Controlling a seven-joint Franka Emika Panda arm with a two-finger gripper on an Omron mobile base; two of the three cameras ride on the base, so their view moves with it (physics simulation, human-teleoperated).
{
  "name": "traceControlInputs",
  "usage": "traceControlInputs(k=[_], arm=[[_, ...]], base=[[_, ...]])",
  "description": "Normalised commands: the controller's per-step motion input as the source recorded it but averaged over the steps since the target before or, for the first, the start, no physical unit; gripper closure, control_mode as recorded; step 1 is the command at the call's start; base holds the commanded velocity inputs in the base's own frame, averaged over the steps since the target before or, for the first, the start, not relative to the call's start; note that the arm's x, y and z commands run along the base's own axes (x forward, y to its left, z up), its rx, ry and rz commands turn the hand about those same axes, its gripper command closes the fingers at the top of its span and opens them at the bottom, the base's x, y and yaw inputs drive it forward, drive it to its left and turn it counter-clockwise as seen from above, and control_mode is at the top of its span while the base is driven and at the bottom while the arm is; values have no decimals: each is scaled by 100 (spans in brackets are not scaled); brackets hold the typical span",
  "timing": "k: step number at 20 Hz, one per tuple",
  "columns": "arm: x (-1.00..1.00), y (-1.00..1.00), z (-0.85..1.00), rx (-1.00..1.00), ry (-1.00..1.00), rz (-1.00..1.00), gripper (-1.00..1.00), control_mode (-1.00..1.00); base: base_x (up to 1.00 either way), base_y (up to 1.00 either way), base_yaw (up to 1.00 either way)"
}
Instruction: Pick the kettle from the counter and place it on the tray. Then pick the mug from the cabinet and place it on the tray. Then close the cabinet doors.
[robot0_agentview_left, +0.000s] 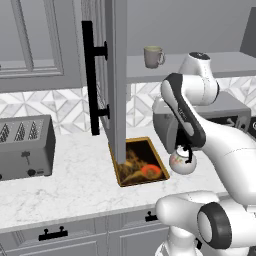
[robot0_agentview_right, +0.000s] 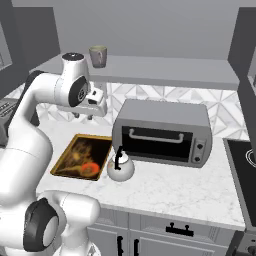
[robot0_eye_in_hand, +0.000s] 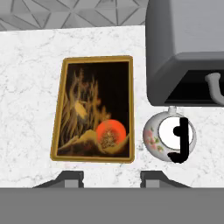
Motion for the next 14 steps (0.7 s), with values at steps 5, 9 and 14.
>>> traceControlInputs(k=[5,9,14], arm=[[0,-51,-29,0,0,0,-100,-100],[-3,-98,-53,0,0,-2,-100,-100],[0,-50,-29,-8,0,-2,-100,-100]], base=[[0,0,0],[0,0,0],[0,0,0]])
